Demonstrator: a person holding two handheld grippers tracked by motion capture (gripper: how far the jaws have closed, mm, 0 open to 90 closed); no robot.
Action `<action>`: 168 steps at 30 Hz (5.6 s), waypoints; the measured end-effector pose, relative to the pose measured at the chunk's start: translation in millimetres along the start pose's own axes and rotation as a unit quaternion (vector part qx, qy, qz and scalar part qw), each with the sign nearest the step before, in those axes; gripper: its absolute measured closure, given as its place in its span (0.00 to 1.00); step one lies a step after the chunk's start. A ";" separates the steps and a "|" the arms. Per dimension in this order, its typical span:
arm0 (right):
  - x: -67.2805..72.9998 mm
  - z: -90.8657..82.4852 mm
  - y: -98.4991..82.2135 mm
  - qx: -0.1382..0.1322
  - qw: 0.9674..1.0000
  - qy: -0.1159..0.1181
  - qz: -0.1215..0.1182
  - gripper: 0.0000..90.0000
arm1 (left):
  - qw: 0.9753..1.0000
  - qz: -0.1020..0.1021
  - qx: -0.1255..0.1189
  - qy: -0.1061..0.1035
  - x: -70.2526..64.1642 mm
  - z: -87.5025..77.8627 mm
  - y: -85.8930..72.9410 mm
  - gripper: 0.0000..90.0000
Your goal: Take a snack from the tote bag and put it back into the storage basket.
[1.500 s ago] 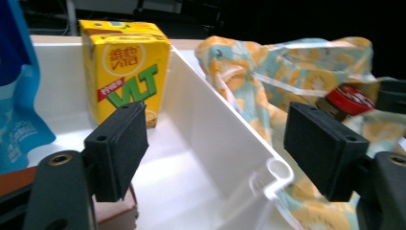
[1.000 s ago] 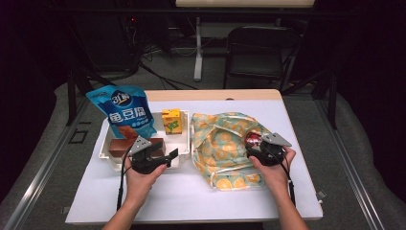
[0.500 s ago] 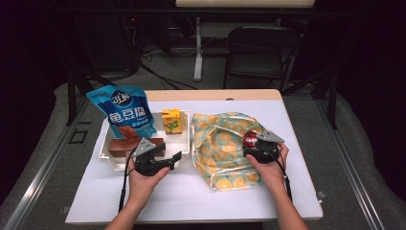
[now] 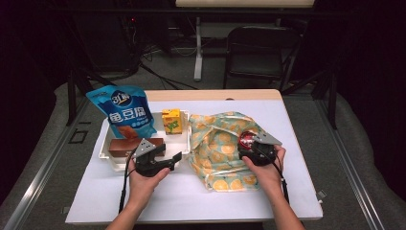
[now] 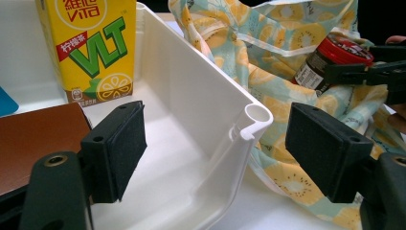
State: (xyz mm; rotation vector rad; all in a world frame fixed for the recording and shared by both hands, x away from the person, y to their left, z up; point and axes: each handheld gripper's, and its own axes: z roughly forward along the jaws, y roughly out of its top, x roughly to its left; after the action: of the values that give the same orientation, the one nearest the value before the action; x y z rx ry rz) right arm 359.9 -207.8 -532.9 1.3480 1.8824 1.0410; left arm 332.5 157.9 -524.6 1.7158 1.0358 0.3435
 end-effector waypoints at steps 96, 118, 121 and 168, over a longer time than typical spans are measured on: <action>87.7 -58.8 46.9 -0.043 0.995 0.085 0.006 0.28 | 0.994 0.084 -0.017 -0.071 -57.3 16.6 1.4 0.15; 116.0 -68.2 48.8 -0.040 0.991 0.125 -0.015 0.28 | 0.983 0.134 -0.023 -0.125 -77.2 22.7 -3.1 0.18; 120.2 -68.1 48.1 -0.037 0.990 0.132 -0.021 0.28 | 0.982 0.138 -0.026 -0.127 -78.1 22.9 -2.7 0.19; 82.2 -86.5 40.0 -0.071 0.983 0.172 0.001 0.17 | 0.994 0.077 -0.050 -0.064 -23.3 -2.0 1.0 0.28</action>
State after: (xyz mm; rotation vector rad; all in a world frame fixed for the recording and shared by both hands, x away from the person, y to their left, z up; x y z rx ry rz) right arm 283.2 -144.4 -456.0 1.1456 2.0025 1.4556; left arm 318.0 141.1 -517.0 1.7077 0.7828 0.3717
